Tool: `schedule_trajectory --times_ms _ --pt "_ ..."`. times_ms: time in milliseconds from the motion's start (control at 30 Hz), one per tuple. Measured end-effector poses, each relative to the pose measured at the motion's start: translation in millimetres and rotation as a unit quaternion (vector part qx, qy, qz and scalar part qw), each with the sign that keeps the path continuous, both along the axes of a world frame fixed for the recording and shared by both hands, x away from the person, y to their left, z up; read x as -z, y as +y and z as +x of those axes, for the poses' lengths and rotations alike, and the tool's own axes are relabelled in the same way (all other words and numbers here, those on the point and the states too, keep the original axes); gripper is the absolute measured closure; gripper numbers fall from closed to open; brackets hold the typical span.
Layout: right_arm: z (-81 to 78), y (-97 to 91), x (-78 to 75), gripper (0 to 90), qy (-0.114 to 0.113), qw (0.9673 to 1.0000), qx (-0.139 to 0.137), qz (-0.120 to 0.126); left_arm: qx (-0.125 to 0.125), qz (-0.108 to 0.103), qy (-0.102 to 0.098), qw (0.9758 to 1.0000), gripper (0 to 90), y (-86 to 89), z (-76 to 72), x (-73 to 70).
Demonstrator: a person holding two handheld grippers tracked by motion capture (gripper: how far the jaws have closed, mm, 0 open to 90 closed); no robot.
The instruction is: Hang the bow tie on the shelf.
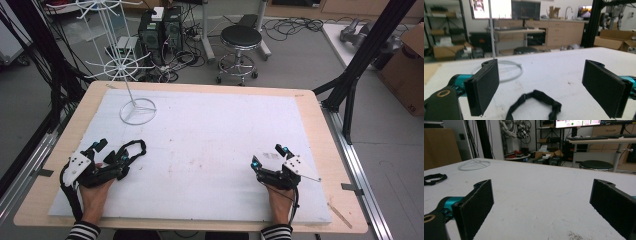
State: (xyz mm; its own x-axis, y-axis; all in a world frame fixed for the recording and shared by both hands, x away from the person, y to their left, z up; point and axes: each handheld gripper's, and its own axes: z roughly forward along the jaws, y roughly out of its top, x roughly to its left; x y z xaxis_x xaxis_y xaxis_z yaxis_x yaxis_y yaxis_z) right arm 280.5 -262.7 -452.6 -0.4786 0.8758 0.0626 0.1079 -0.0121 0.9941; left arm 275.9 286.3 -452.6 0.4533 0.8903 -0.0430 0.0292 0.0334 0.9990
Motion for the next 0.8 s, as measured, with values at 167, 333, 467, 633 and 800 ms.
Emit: schedule_trajectory --times_ms 167,333,467,633,800 --pt "-0.7 -0.5 0.1 4.1 0.003 1.0 0.001 0.007 0.025 0.043 0.018 0.9986 14.6 -2.3 1.9 -14.1" --pt "-0.3 -0.9 0.1 4.1 -0.001 1.0 0.001 0.008 0.046 0.079 0.043 0.9948 14.6 -4.8 6.2 -25.7" --pt "-0.4 -1.0 0.3 4.1 -0.002 1.0 0.002 0.009 0.066 0.1 0.095 0.9882 15.3 -7.7 12.4 -34.8" --pt "-1.1 -1.4 0.3 4.1 -0.001 0.9999 0.002 0.011 0.076 0.147 0.146 0.9754 18.1 -11.4 20.6 -47.5" --pt "-1.5 -1.2 0.3 4.1 0.0 0.9999 0.002 0.012 0.103 0.168 0.185 0.9628 18.3 -12.5 28.4 -54.9"
